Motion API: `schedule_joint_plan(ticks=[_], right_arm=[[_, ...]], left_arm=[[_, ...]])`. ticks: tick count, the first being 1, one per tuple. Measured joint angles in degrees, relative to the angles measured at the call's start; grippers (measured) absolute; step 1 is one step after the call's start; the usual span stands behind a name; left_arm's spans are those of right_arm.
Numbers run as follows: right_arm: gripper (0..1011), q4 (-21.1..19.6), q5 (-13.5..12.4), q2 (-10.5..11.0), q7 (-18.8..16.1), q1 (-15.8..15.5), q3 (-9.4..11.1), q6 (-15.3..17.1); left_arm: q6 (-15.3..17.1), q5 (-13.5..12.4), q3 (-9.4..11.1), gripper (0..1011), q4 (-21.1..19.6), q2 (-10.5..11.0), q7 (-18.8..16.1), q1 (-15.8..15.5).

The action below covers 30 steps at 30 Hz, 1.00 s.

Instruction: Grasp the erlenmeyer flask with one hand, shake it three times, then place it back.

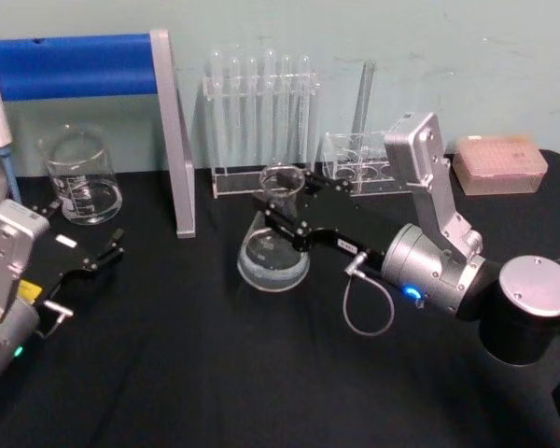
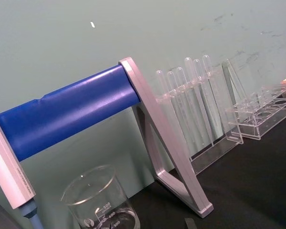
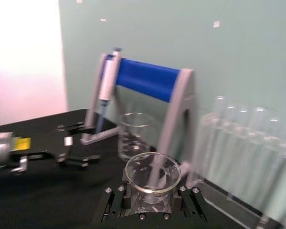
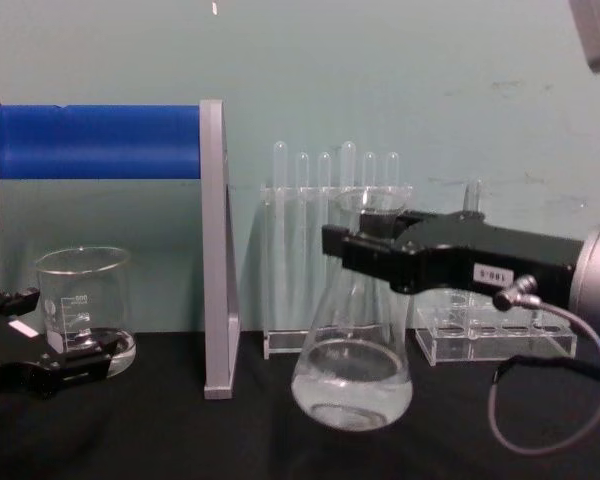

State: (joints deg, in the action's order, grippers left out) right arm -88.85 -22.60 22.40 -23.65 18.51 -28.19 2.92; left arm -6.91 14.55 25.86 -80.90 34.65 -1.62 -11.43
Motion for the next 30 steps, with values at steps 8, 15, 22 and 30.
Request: schedule_joint_plan(ticks=[8,15,22,30], right_arm=[[456,-2.4,3.9,-1.6,6.9,-1.6,1.8,2.4],[456,-3.2,6.3,-2.8,9.6,-2.7,2.7,3.5],[456,-3.4,7.5,-3.6,10.1,-3.3,3.7,3.5],[456,-3.0,8.1,-4.4,9.4,-3.5,4.5,3.6]], left_arm=[[0.0,0.0,0.0,1001,0.0,0.0,0.0,0.0],[0.0,0.0,0.0,1001,0.0,0.0,0.0,0.0],[0.0,0.0,0.0,1001,0.0,0.0,0.0,0.0],[0.0,0.0,0.0,1001,0.0,0.0,0.0,0.0]])
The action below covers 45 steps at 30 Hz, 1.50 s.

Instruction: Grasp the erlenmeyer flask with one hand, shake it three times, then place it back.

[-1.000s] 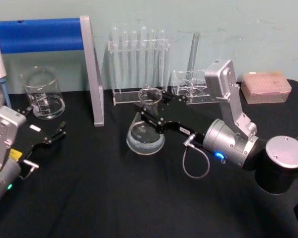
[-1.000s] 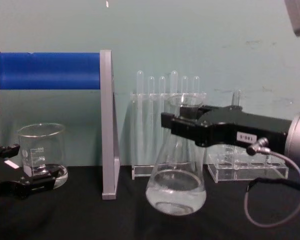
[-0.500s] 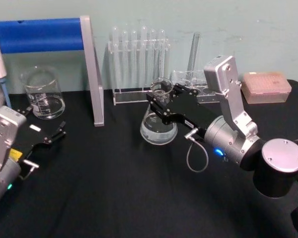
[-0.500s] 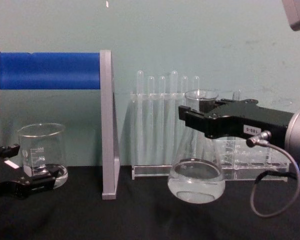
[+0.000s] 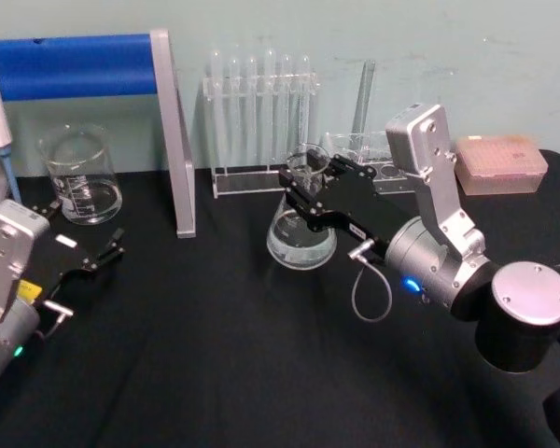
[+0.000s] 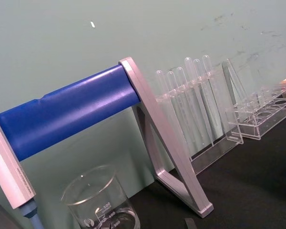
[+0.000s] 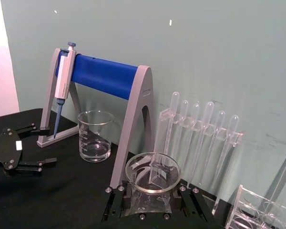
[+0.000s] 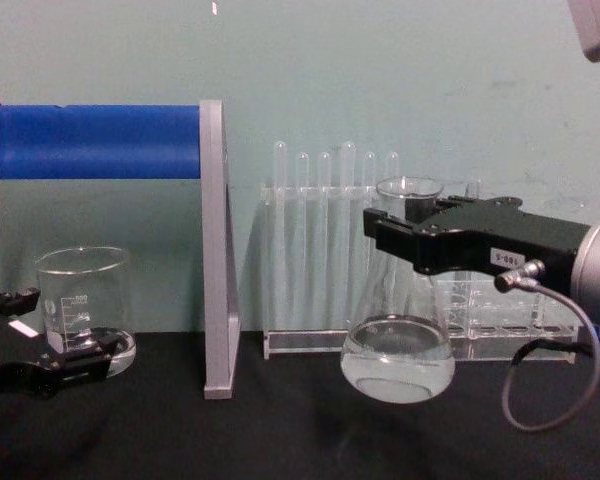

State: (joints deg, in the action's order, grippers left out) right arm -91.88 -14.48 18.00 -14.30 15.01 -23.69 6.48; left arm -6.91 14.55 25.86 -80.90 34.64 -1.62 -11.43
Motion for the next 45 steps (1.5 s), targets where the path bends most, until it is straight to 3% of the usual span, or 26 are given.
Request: schedule_joint_plan(ticks=[12,20,35,45], right_arm=[[456,0.1,1.0,-1.2,-1.8,-0.4,1.0,0.6],[456,-1.5,0.6,-0.9,-4.9,-1.4,0.5,0.9],[456,-6.5,-4.8,4.0,-14.8,-3.3,-3.7,0.6],[456,-8.7,-8.8,8.5,-23.1,-3.2,-6.5,-2.2]], left_arm=[[0.0,0.0,0.0,1001,0.0,0.0,0.0,0.0],[0.0,0.0,0.0,1001,0.0,0.0,0.0,0.0],[0.0,0.0,0.0,1001,0.0,0.0,0.0,0.0],[0.0,0.0,0.0,1001,0.0,0.0,0.0,0.0]])
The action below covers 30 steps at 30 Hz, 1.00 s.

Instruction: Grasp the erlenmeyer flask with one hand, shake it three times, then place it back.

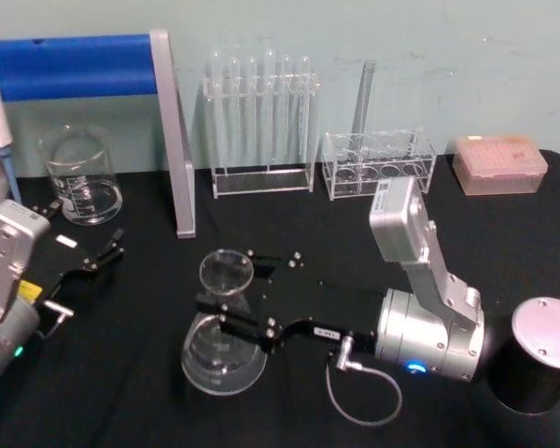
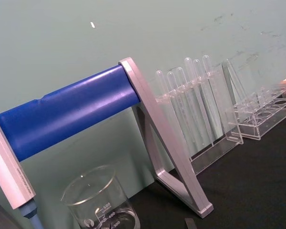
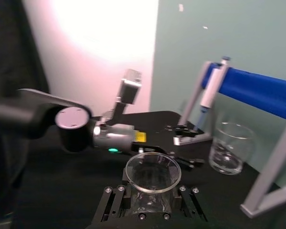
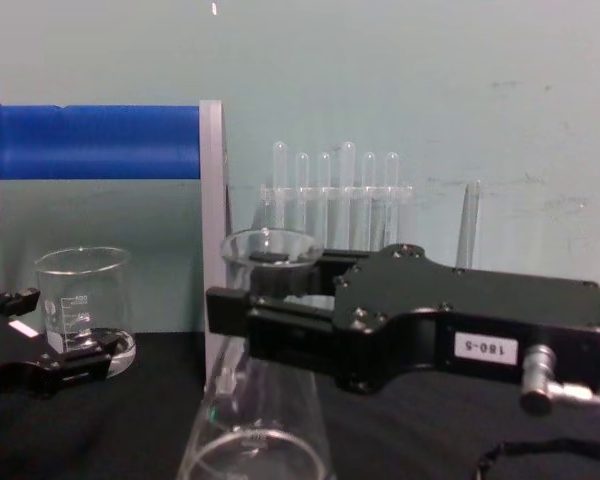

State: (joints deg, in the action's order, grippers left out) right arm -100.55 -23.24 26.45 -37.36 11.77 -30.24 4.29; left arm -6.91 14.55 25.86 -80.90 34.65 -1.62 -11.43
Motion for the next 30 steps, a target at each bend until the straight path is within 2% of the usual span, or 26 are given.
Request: schedule_joint_plan(ticks=[8,16,24,30], right_arm=[[456,-0.3,-1.8,2.2,-3.4,0.8,-1.8,-1.3],[456,-0.1,-2.7,2.9,-3.3,1.5,-2.8,-1.7],[456,1.2,-2.8,2.1,1.4,2.3,-2.6,-1.8],[456,3.2,-0.8,-0.3,9.9,2.8,-0.7,-0.3]], left_arm=[[0.0,0.0,0.0,1001,0.0,0.0,0.0,0.0],[0.0,0.0,0.0,1001,0.0,0.0,0.0,0.0],[0.0,0.0,0.0,1001,0.0,0.0,0.0,0.0],[0.0,0.0,0.0,1001,0.0,0.0,0.0,0.0]])
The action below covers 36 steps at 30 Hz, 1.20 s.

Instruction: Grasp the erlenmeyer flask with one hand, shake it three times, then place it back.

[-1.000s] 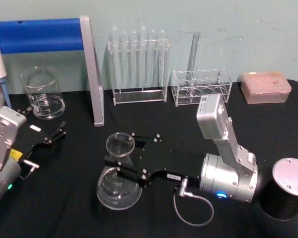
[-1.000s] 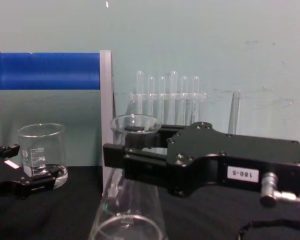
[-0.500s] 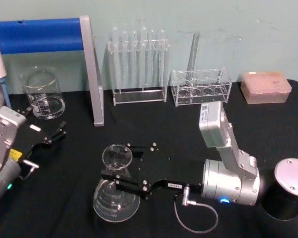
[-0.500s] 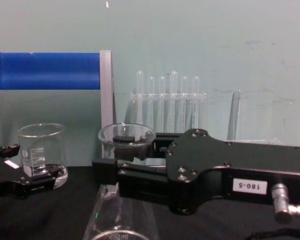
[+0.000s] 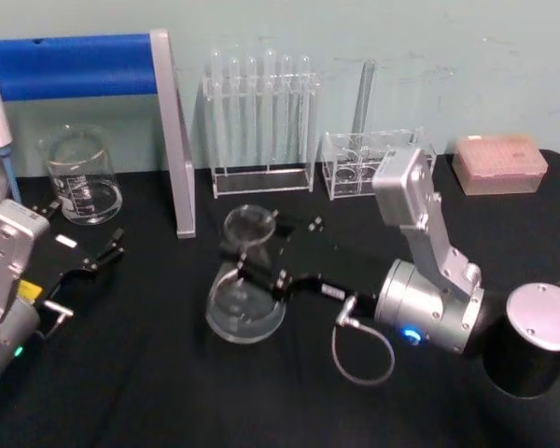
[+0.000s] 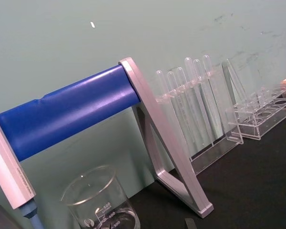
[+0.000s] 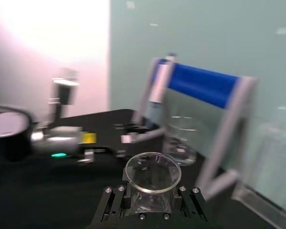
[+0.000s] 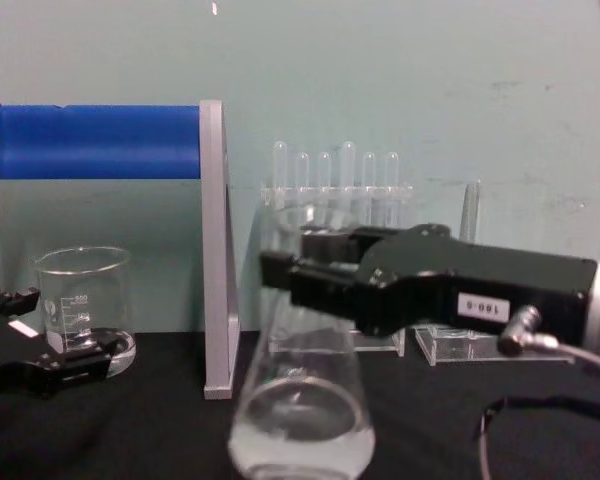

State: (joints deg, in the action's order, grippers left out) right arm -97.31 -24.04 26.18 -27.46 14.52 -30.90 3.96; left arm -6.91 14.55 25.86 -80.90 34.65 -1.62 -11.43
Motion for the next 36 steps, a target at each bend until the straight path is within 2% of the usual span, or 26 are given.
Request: schedule_joint_plan(ticks=[10,13,15,20,29,36], right_arm=[[456,4.8,5.0,-5.6,13.4,0.9,5.1,1.9],[456,5.9,6.0,-6.6,15.7,1.2,6.0,2.1],[456,7.2,7.5,-8.0,18.7,1.5,7.3,2.3],[456,8.5,9.1,-9.4,21.6,1.8,8.7,2.7],[456,8.9,10.5,-10.7,22.6,1.8,9.7,3.5],[456,7.2,9.6,-10.2,17.6,0.9,9.3,3.6]], left_arm=[[0.0,0.0,0.0,1001,0.0,0.0,0.0,0.0],[0.0,0.0,0.0,1001,0.0,0.0,0.0,0.0],[0.0,0.0,0.0,1001,0.0,0.0,0.0,0.0],[0.0,0.0,0.0,1001,0.0,0.0,0.0,0.0],[0.0,0.0,0.0,1001,0.0,0.0,0.0,0.0],[0.0,0.0,0.0,1001,0.0,0.0,0.0,0.0]])
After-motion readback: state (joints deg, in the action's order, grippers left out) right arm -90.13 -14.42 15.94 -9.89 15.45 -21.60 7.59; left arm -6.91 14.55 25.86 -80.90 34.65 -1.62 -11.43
